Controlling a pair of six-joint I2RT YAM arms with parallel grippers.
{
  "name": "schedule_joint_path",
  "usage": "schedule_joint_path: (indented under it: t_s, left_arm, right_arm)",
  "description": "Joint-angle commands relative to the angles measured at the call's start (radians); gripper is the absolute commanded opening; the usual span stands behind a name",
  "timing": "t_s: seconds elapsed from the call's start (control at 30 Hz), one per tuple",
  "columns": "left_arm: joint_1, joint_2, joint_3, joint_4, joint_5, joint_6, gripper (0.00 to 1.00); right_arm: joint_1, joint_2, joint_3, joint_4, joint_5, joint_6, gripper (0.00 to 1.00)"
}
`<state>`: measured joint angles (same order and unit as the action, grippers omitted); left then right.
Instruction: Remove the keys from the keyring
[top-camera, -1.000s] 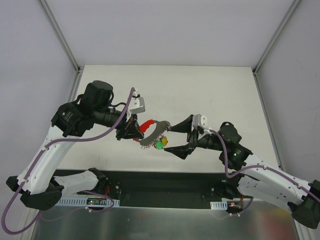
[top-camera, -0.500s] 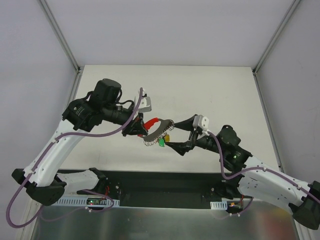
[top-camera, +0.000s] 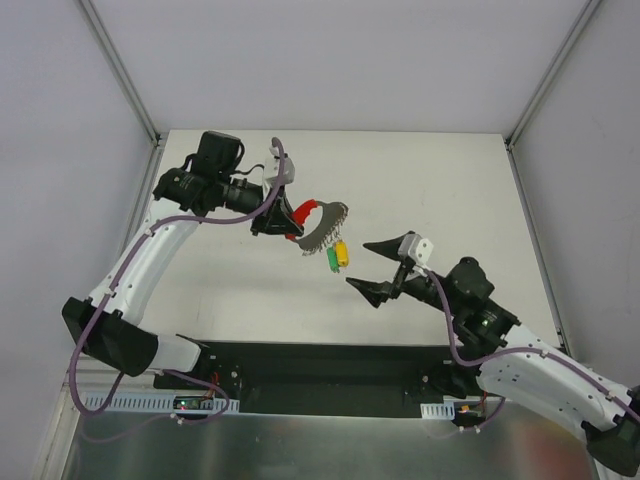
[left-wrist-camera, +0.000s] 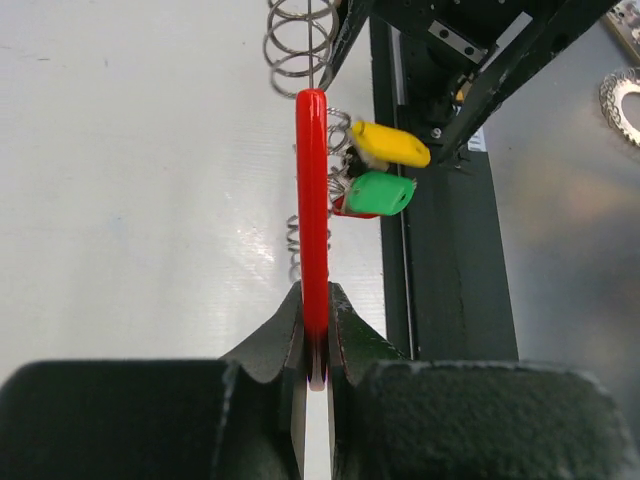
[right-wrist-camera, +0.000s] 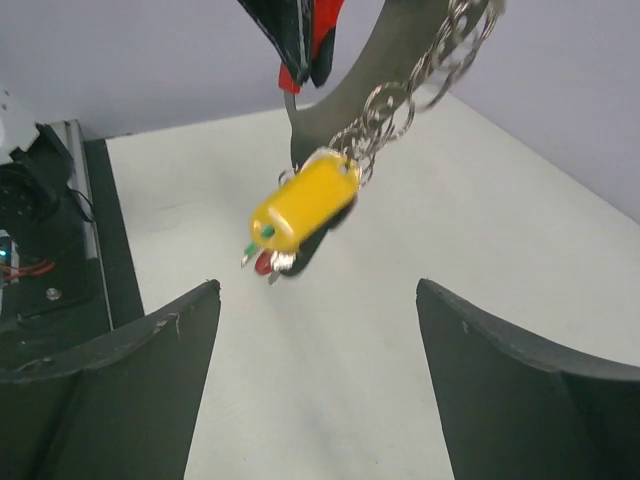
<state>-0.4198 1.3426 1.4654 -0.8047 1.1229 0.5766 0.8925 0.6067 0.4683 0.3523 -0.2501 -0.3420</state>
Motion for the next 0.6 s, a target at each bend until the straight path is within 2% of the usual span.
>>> schedule_joint_path:
  t_s: [0.0,0.03,0.07,0.17,0.23,0.27,0.4,0.57]
  left_arm:
    - [0.044,0.027,-0.017,0.076,0.231,0.064,0.00]
    - [0.041,0.015,-0.037,0.100,0.254,0.069,0.00]
    - [0.039,-0.011,-0.056,0.119,0.270,0.066,0.00]
    - [0.010,-0.072,-0.097,0.151,0.188,0.037,0.00]
    - [-0.007,-0.120,-0.149,0.192,0.141,0.016,0.00]
    - [-0.011,-0.166,-0.175,0.266,0.138,0.000,0.00]
    - [-0.045,-0.224,-0.304,0.341,0.081,-0.047,0.00]
    - [-0.060,-0.215,-0.304,0.341,0.095,-0.046,0.00]
  right_arm:
    - [-0.090,0.056,0.053,-0.056,-0.069,0.007,0.82]
    - [-0.162,0.067,0.046,-0.018,-0.105,0.033,0.82]
    - [-0.202,0.092,0.037,0.014,-0.215,0.059,0.82]
    - [-0.316,0.152,0.000,0.184,-0.444,0.188,0.79]
    - [-0.325,0.183,0.000,0.226,-0.511,0.222,0.79]
    - [-0.325,0.192,0.000,0.238,-0.562,0.231,0.79]
    - [-0.325,0.200,-0.023,0.295,-0.613,0.241,0.78]
    - [-0.325,0.206,-0.013,0.333,-0.751,0.227,0.77]
